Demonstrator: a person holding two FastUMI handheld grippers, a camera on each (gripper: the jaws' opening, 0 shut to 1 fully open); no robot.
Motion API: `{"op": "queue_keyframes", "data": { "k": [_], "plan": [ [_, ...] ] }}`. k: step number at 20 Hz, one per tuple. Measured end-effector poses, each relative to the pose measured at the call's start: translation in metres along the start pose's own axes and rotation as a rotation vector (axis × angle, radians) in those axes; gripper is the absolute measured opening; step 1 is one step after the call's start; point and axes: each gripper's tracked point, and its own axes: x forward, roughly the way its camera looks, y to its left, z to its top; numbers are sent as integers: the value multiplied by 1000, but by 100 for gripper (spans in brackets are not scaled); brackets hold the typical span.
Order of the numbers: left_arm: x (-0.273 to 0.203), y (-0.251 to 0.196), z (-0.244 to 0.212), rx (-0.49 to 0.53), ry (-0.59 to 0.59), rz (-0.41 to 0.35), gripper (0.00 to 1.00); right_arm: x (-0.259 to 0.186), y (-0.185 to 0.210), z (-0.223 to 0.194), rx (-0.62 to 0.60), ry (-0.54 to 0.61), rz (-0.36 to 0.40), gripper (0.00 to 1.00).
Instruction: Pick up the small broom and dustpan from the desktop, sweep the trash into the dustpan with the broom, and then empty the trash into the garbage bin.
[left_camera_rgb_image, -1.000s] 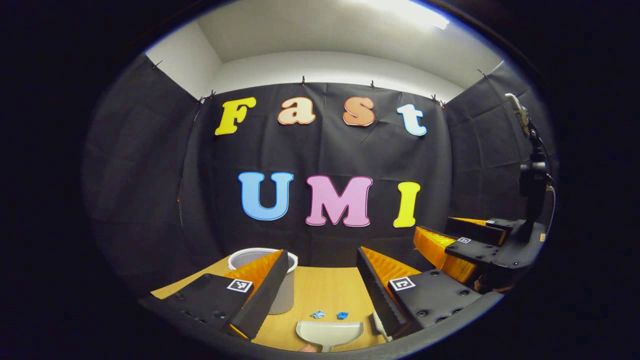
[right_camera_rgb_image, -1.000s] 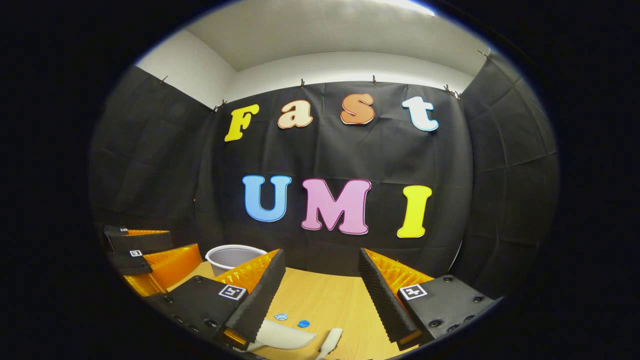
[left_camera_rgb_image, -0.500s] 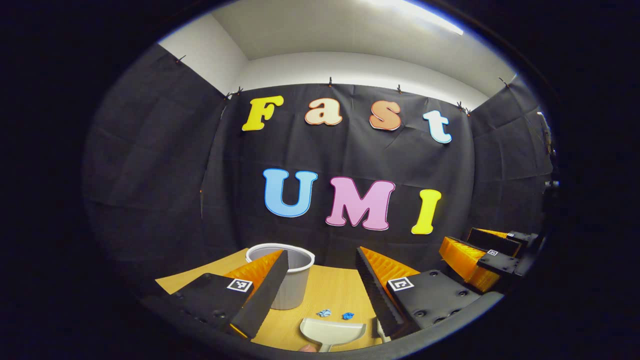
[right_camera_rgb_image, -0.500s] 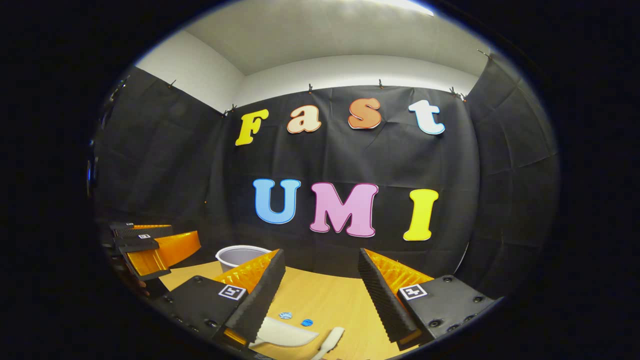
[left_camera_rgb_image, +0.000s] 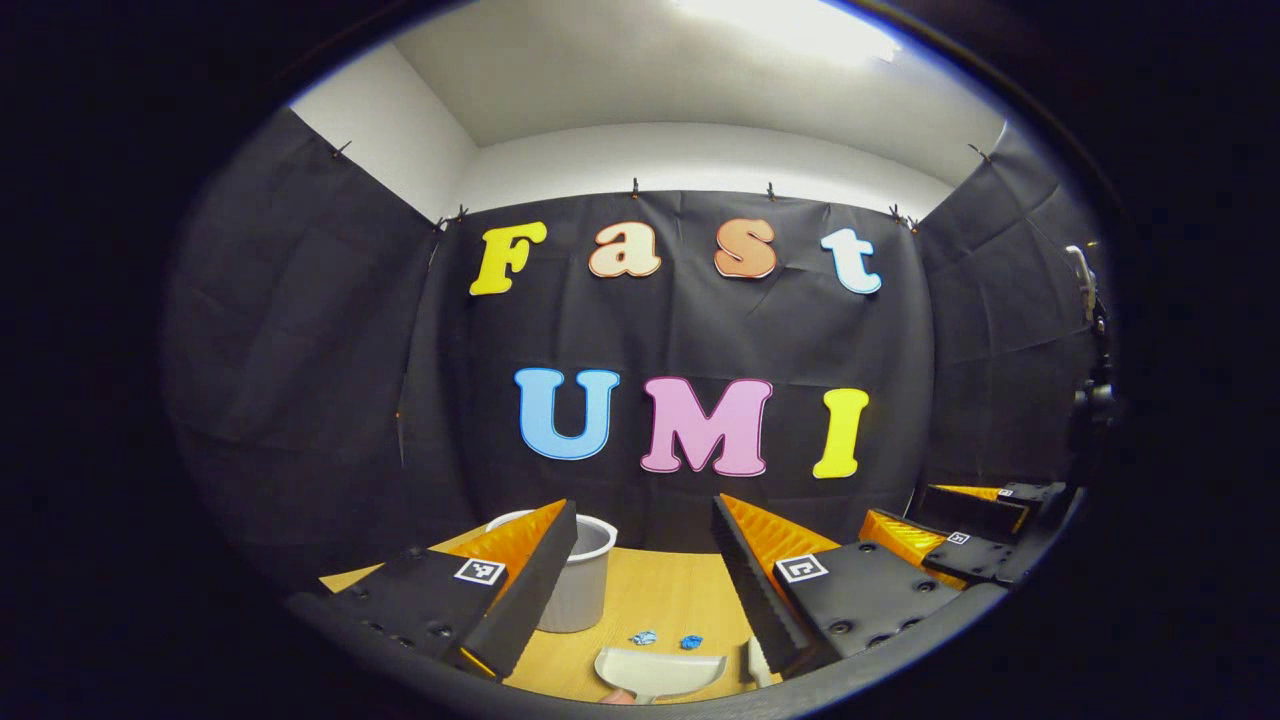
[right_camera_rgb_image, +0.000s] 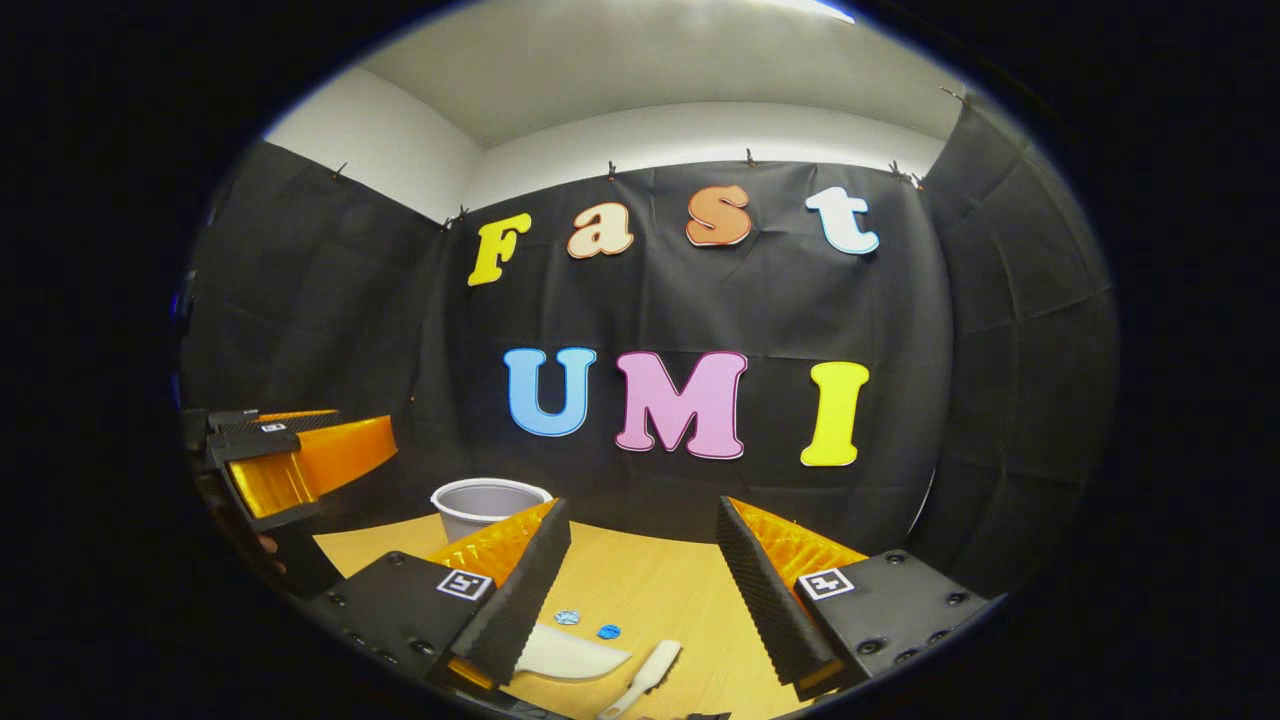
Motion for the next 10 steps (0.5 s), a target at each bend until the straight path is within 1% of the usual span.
{"op": "queue_keyframes", "data": {
  "k": [3, 5, 6, 7, 8, 9, 10],
  "plan": [
    [7, 10, 8, 25, 2, -4, 80, 4, -1, 6, 21, 8, -27, 92],
    [11, 16, 17, 46, -22, -7, 81, 9, 3, 12, 33, -3, -47, 92],
    [13, 18, 16, 55, -12, -13, 80, 13, 2, 12, 24, 7, -59, 95],
    [14, 18, 13, 61, 2, -25, 80, 14, 3, 9, 18, 17, -67, 95],
    [15, 18, 14, 66, 0, -39, 80, 17, 6, 12, 23, 12, -75, 92],
    [15, 21, 18, 71, -8, -45, 80, 20, 9, 16, 30, 6, -78, 95],
    [17, 23, 19, 73, -10, -47, 80, 22, 14, 17, 33, 6, -77, 92]
  ]
}}
